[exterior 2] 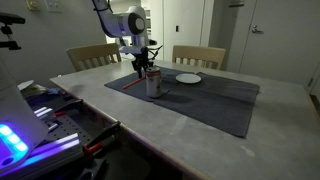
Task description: Put the straw in the can
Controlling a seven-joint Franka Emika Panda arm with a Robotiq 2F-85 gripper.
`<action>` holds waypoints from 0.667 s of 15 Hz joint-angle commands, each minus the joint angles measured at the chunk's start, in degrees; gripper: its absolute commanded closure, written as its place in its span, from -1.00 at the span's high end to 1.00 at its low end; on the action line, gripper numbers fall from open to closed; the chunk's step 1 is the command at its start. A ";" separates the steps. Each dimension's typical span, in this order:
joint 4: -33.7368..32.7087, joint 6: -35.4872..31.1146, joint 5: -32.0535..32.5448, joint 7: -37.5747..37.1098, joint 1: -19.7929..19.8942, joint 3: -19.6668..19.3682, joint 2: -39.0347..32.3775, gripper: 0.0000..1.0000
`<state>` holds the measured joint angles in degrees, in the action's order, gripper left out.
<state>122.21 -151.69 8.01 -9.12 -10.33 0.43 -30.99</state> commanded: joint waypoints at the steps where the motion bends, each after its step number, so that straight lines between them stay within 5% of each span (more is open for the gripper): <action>1: -1.12 -0.50 -0.55 0.70 0.40 -0.07 -1.23 -0.15; 9: -1.22 -0.50 0.02 0.05 0.10 -1.13 -0.93 0.12; 10: -1.22 -0.49 0.09 0.00 0.05 -1.24 -0.86 -0.12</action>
<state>121.81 -151.69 8.02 -9.12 -10.27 -0.34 -31.00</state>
